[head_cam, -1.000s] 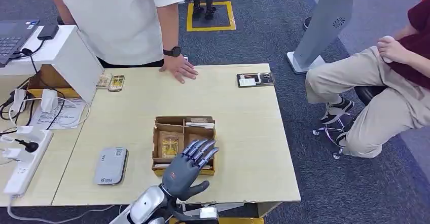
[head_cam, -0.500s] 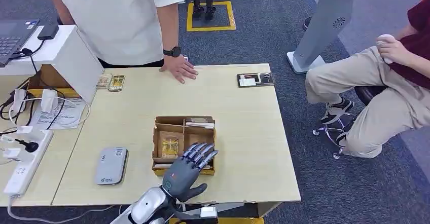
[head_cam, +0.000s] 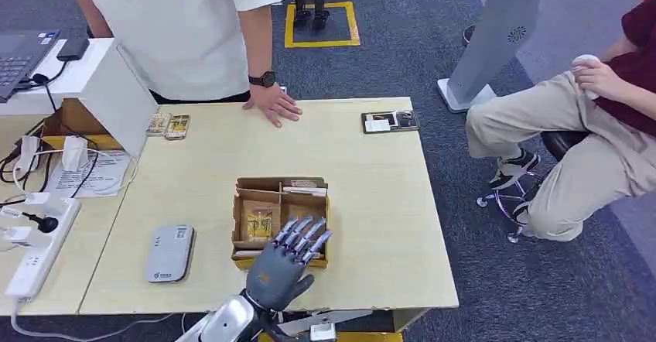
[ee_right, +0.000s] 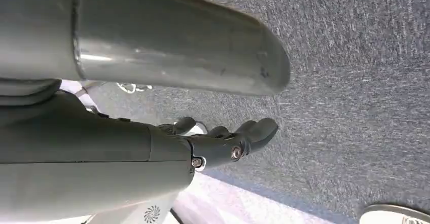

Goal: Pass the card to the sensor for recognition and then transmit it.

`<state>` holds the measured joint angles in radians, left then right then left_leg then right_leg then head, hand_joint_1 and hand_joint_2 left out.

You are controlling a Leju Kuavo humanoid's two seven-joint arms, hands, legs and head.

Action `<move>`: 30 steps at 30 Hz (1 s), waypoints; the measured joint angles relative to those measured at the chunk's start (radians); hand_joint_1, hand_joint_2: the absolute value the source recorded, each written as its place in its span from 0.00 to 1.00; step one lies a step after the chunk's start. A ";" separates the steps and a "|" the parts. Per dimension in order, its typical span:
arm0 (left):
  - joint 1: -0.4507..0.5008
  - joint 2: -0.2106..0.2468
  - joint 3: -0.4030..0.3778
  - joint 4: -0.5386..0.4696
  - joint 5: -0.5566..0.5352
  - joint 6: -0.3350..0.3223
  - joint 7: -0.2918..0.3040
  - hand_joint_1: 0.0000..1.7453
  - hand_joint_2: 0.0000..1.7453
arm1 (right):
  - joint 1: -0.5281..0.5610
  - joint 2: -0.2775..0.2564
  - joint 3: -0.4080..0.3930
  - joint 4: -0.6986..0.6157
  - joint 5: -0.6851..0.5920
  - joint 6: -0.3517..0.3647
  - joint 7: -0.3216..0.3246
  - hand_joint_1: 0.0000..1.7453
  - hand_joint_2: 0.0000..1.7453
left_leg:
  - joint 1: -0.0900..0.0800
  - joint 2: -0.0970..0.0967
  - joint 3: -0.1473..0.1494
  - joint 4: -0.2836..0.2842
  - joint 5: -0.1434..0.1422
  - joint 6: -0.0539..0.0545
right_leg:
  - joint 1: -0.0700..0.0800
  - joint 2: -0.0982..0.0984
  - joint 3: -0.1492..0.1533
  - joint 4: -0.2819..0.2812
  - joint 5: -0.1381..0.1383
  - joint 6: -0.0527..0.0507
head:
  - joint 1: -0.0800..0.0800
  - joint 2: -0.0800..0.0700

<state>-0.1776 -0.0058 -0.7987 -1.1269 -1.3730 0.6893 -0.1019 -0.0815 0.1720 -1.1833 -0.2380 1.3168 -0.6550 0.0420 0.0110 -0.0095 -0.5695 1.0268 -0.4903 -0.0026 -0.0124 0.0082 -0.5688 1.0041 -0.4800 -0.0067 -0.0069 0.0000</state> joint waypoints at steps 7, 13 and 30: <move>0.035 -0.024 0.074 -0.035 -0.046 0.001 0.001 0.09 1.00 | 0.000 0.000 0.000 0.001 -0.007 0.000 0.007 0.00 0.00 | 0.000 0.000 0.000 0.000 0.000 0.000 | 0.000 0.000 0.000 0.000 0.000 0.000 | 0.000 0.000; 0.038 -0.028 0.087 -0.037 -0.059 0.001 -0.012 0.08 1.00 | 0.000 0.000 0.000 0.003 -0.008 0.000 0.008 0.00 0.00 | 0.000 0.000 0.000 0.000 0.000 0.000 | 0.000 0.000 0.000 0.000 0.000 0.000 | 0.000 0.000; 0.034 -0.028 0.088 0.003 0.007 0.001 -0.034 0.00 1.00 | -0.001 0.000 0.000 0.004 -0.010 0.000 0.009 0.00 0.00 | 0.000 0.000 0.000 0.000 0.000 0.000 | 0.000 0.000 0.000 0.000 0.000 0.000 | 0.000 0.000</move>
<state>-0.1432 -0.0336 -0.7103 -1.1235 -1.3657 0.6901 -0.1362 -0.0820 0.1720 -1.1833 -0.2342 1.3073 -0.6550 0.0507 0.0110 -0.0096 -0.5693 1.0268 -0.4903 -0.0026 -0.0124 0.0081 -0.5686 1.0041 -0.4800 -0.0067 -0.0069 0.0000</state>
